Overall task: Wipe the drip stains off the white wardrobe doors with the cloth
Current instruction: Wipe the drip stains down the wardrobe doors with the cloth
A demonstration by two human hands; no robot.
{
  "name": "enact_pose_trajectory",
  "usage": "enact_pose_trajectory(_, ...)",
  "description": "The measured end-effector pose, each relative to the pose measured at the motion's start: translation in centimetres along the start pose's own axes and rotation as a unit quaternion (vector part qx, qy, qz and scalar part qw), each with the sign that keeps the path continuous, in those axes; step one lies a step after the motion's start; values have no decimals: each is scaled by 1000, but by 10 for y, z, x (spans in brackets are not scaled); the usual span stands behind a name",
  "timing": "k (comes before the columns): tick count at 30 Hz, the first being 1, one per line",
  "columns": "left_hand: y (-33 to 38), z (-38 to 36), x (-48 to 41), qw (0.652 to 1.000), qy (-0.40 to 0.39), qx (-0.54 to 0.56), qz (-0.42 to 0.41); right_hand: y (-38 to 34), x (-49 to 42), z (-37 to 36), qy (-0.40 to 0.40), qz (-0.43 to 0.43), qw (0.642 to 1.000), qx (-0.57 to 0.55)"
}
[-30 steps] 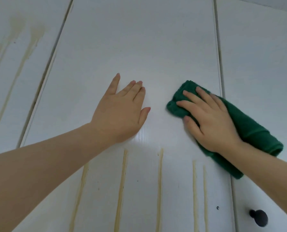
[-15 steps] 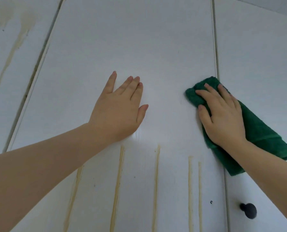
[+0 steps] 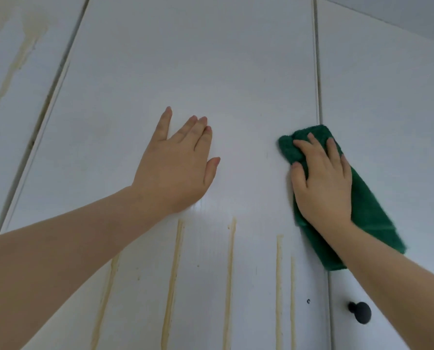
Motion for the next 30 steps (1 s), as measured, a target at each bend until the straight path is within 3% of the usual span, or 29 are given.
enact_pose_trajectory(2, 1, 4, 0, 1000, -14, 4, 13, -14, 29, 0, 17, -3, 1000, 0)
enact_pose_trajectory(6, -3, 6, 0, 999, -30, -26, -9, 1, 47, 7, -64, 228, 971, 36)
enact_pose_trajectory(7, -4, 7, -1, 999, -25, -27, -16, 7, 32, 7, -73, 245, 966, 43)
enact_pose_trajectory(12, -2, 7, 0, 999, -38, -18, -10, -5, -7, -4, -10, 27, 999, 20)
enact_pose_trajectory(14, -1, 7, 0, 999, -47, -8, -3, -11, 17, -2, -12, 38, 999, 21)
enact_pose_trajectory(19, -6, 10, 1, 998, -57, -22, -19, 8, 34, 7, -55, 180, 981, 36)
enact_pose_trajectory(25, -8, 14, 3, 994, -104, 29, -5, -12, 22, 5, -21, 20, 999, -23)
enact_pose_trajectory(28, -8, 21, 18, 991, -97, 82, -31, -11, 56, 16, -18, 49, 998, -33)
enact_pose_trajectory(30, 0, 31, 31, 983, -136, 86, -91, -4, 74, 25, -25, 91, 995, -24)
Point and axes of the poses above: each hand's wrist, its own x-axis away from the middle knuckle, its own z-axis out of the back of the hand, y = z × x, the point moved 2 cm from there along -x, towards the middle knuckle, and after that the axes turned 10 degrees about y, right-handed, at the moved point
